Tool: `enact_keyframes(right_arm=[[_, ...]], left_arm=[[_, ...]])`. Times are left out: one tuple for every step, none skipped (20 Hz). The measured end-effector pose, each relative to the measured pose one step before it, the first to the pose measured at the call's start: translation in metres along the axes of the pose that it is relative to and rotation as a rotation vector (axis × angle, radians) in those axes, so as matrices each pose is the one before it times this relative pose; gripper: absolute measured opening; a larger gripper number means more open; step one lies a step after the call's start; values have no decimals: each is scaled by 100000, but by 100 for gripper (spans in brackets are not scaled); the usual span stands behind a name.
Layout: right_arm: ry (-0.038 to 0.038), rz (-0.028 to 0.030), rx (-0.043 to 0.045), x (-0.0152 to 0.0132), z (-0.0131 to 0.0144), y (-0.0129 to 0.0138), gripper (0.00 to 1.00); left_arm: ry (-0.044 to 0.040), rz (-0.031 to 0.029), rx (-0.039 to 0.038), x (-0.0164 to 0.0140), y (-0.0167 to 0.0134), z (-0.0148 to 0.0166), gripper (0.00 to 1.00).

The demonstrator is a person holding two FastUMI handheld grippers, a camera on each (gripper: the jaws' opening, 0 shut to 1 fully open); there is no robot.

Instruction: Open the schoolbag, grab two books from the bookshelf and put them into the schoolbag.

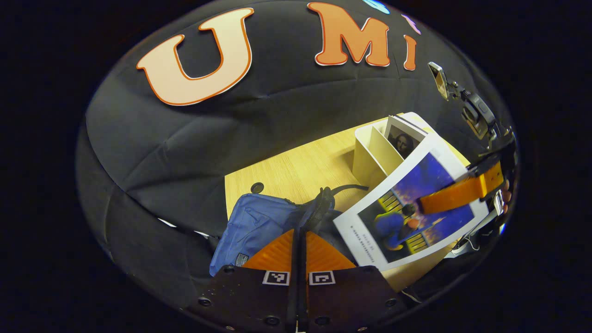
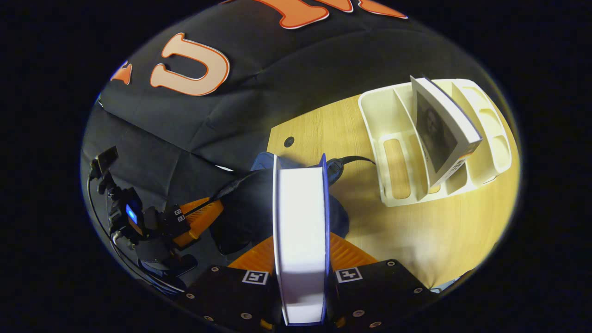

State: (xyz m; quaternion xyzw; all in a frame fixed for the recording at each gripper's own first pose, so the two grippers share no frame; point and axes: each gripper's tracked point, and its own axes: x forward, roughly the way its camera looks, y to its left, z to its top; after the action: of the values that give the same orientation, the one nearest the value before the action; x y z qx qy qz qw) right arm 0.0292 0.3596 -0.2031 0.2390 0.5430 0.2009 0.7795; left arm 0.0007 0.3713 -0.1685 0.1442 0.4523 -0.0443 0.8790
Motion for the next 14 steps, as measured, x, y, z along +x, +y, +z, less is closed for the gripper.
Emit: enact_keyframes(right_arm=[[-700, 709, 2664, 1091, -189, 454, 38], [-1524, 810, 3383, 1046, -163, 293, 38], [-1312, 696, 4876, 1118, -111, 296, 39], [-241, 808, 4328, 1052, -375, 436, 38], [-642, 26, 2939, 1066, -137, 225, 38], [-1109, -373, 1108, 847, -185, 19, 38], [-1400, -473, 382, 954, -27, 176, 38], [-1199, -77, 945, 914, -342, 292, 38], [-310, 298, 1454, 735, -406, 97, 38], [472, 749, 1183, 653, -505, 139, 38], [1114, 774, 604, 767, -533, 119, 38], [1304, 918, 274, 782, -625, -77, 38], [-188, 459, 574, 689, -281, -76, 38], [256, 466, 50, 839, -308, -105, 38]], left_arm=[[696, 6, 75, -4, -61, 91, 1], [289, 147, 205, -37, -152, 199, 1], [527, -56, -85, 95, -134, 119, 1], [368, 98, -228, 45, -73, -304, 1], [369, 38, -338, 32, -50, -131, 1], [212, 67, -239, 134, -90, 75, 1], [-83, 159, -376, -146, -94, 184, 1], [75, 39, -269, -5, -30, 86, 1], [-53, -33, -238, 41, -68, 75, 1], [5, -322, 87, -86, -118, 50, 1], [-98, -43, 621, -17, -45, 49, 1], [-346, -379, 702, -102, -65, 73, 1], [45, -370, 352, -160, -126, -122, 1], [282, -1111, -163, -77, -232, -52, 0]])
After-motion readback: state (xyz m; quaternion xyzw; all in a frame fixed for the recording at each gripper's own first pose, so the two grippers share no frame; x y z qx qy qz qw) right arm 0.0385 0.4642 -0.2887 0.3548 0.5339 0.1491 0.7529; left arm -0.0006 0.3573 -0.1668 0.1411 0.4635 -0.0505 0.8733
